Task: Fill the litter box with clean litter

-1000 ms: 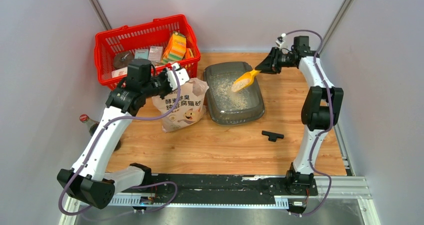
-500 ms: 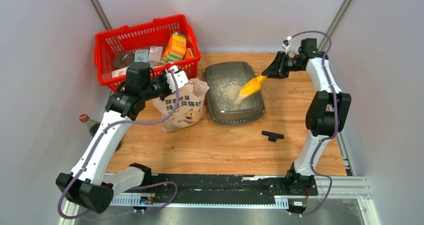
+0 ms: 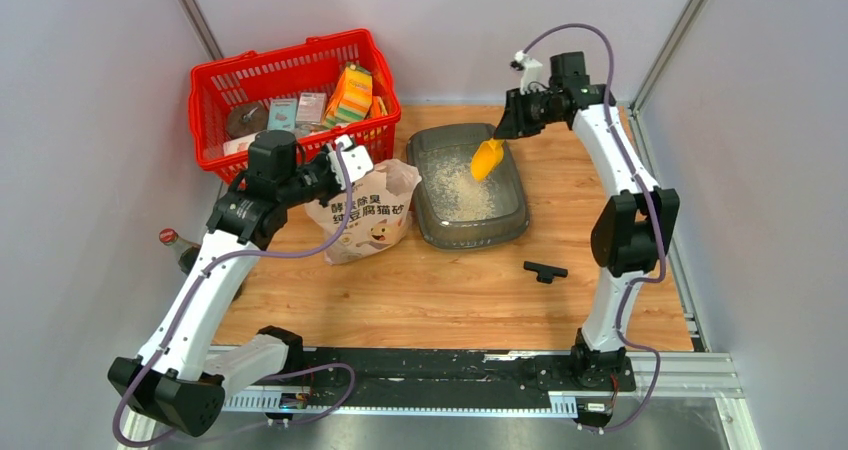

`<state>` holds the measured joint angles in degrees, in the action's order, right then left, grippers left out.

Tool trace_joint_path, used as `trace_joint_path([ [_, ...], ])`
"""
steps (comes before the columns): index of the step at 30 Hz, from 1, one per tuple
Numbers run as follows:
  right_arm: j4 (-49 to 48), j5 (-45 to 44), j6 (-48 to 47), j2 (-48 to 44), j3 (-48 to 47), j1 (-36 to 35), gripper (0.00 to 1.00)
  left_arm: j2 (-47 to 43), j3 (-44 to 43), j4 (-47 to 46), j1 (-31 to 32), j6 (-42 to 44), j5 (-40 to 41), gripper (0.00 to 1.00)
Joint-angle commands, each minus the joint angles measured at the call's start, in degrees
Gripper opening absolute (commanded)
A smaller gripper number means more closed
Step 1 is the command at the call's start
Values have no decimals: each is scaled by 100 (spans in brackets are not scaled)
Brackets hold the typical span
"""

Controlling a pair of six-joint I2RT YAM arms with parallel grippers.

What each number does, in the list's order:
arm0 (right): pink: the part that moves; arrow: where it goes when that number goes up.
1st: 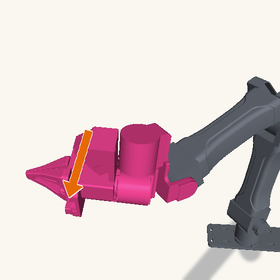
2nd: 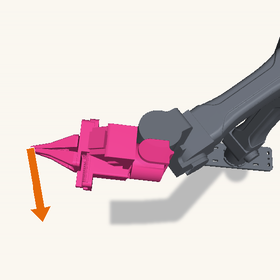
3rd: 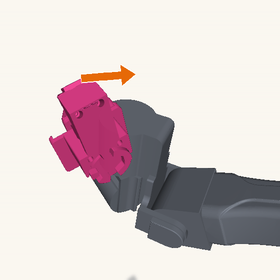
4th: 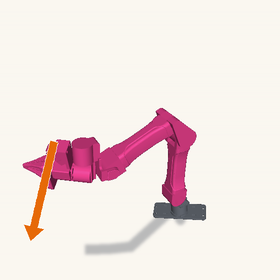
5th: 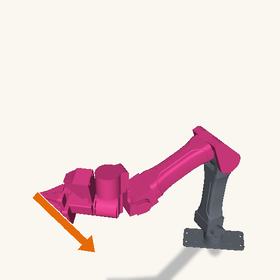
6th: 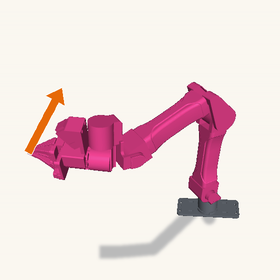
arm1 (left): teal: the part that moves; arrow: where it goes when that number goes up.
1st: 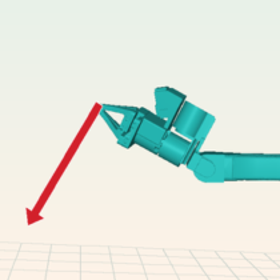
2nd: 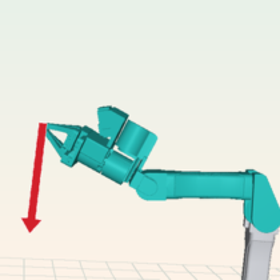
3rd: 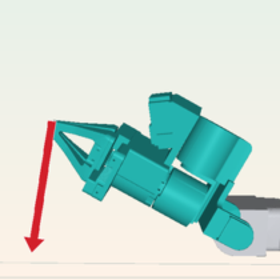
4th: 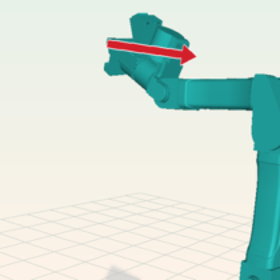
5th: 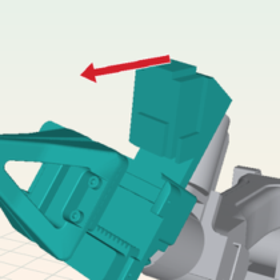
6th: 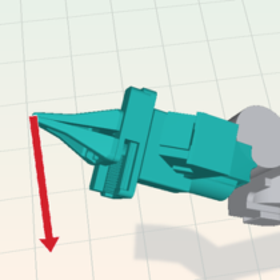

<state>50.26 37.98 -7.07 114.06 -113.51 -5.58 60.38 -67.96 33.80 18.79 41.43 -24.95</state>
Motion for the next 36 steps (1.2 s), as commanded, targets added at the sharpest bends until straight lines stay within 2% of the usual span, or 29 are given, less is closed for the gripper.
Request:
trace_joint_path([
  [1,-937,-879,-594,-1227,505,-381,0,-255,-33,-506,46,-170,-300,0],
  [3,-1124,-854,-681,-1518,436,-469,0,-246,-33,-532,46,-214,-344,0],
  [5,-975,-442,-638,-1571,208,-619,0,-237,-33,-567,46,-267,-353,0],
  [10,-913,796,442,-1545,-398,-961,0,-228,38,-682,46,-320,-361,0],
  [14,-956,887,970,-1474,-505,-1392,0,-228,73,-726,46,-346,-370,0],
  [18,-782,852,804,-1282,-505,-1796,0,-228,55,-699,46,-302,-326,0],
  [21,-711,1168,926,-1071,-461,-1823,0,-237,29,-647,46,-293,-300,0],
  [25,-536,976,795,-807,-478,-1964,0,-281,38,-577,46,-293,-291,0],
  [30,-438,229,488,-491,-549,-2393,0,-325,29,-594,46,-425,-282,0],
  [33,-657,-438,470,-411,-435,-2675,0,-351,29,-743,46,-748,-239,0],
  [36,-886,-1518,435,-393,-259,-3008,0,-378,55,-1024,46,-1144,-256,0],
])
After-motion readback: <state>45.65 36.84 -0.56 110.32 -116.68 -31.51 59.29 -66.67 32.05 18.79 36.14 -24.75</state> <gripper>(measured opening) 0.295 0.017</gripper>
